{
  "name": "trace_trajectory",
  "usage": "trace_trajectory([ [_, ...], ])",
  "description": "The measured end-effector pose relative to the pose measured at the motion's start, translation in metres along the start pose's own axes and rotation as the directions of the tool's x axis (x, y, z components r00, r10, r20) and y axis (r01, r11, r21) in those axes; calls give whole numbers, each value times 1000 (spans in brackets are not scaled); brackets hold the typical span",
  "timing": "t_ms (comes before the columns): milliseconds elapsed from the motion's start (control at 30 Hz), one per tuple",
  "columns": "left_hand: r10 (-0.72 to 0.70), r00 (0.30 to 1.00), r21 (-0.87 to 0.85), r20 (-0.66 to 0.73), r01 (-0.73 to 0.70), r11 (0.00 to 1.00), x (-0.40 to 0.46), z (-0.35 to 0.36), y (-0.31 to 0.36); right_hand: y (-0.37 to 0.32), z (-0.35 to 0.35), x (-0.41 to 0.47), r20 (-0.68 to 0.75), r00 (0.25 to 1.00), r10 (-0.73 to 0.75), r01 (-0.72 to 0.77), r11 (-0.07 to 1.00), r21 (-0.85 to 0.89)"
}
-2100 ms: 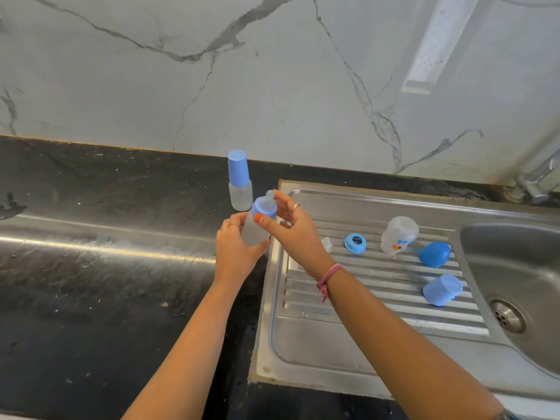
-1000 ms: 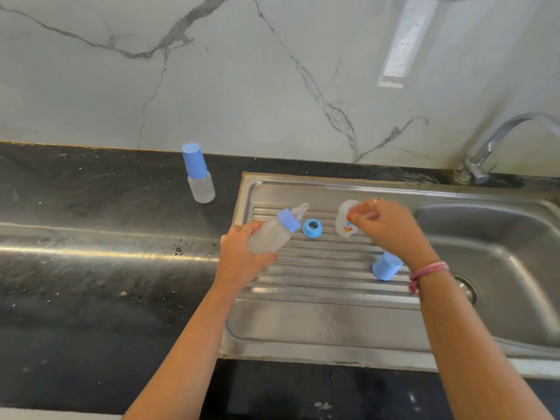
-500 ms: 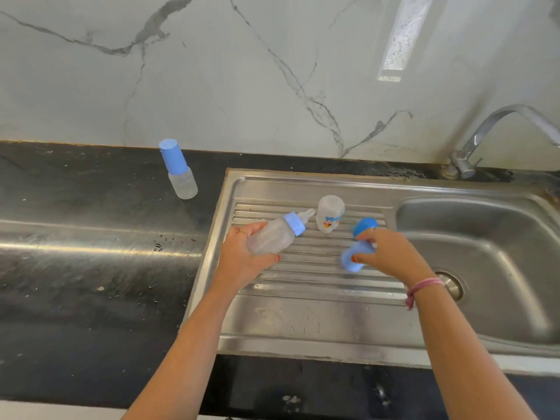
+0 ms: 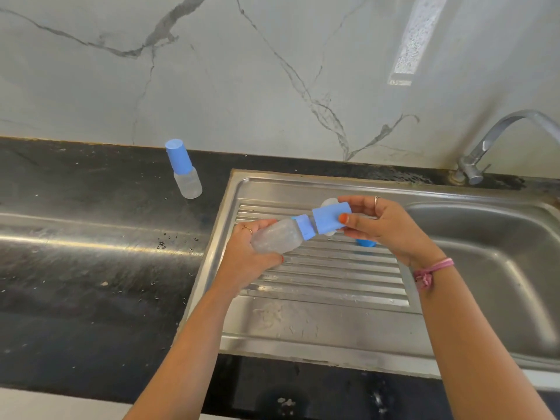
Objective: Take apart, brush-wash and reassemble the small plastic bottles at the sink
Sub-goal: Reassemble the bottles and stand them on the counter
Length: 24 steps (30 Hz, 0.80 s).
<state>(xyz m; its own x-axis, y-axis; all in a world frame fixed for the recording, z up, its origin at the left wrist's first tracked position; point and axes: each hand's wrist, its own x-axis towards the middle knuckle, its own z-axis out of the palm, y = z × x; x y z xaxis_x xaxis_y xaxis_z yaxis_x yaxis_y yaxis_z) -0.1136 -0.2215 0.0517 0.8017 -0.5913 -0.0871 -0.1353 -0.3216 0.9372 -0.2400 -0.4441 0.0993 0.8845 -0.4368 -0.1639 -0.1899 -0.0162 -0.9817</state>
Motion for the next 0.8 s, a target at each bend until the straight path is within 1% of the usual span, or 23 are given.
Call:
trace_trajectory([
  [133, -2, 1000, -1, 7, 2, 1000, 1, -5, 6, -1, 4, 4, 28, 1000, -1, 1, 1000, -2],
  [267, 6, 996, -56, 91, -1, 998, 2, -14, 10, -7, 7, 5, 47, 999, -9, 8, 999, 32],
  [367, 12, 991, -33, 132, -8, 999, 2, -23, 11, -13, 9, 4, 64, 998, -17, 16, 1000, 13],
  [467, 58, 990, 30, 129, -62, 998, 1, -29, 13, -20, 11, 3, 61, 998, -26, 28, 999, -40],
  [567, 91, 990, 50, 112, -97, 994, -1, -31, 16, -25, 14, 5, 48, 998, -41, 44, 997, -65],
  [667, 138, 989, 69, 59, -142, 988, -5, -30, 18, -30, 20, 9, 40, 999, -17, 21, 996, -87],
  [800, 229, 973, 115, 17, -230, 966, -6, -33, 19, -29, 34, 12, -52, 998, 42, -44, 999, -29],
])
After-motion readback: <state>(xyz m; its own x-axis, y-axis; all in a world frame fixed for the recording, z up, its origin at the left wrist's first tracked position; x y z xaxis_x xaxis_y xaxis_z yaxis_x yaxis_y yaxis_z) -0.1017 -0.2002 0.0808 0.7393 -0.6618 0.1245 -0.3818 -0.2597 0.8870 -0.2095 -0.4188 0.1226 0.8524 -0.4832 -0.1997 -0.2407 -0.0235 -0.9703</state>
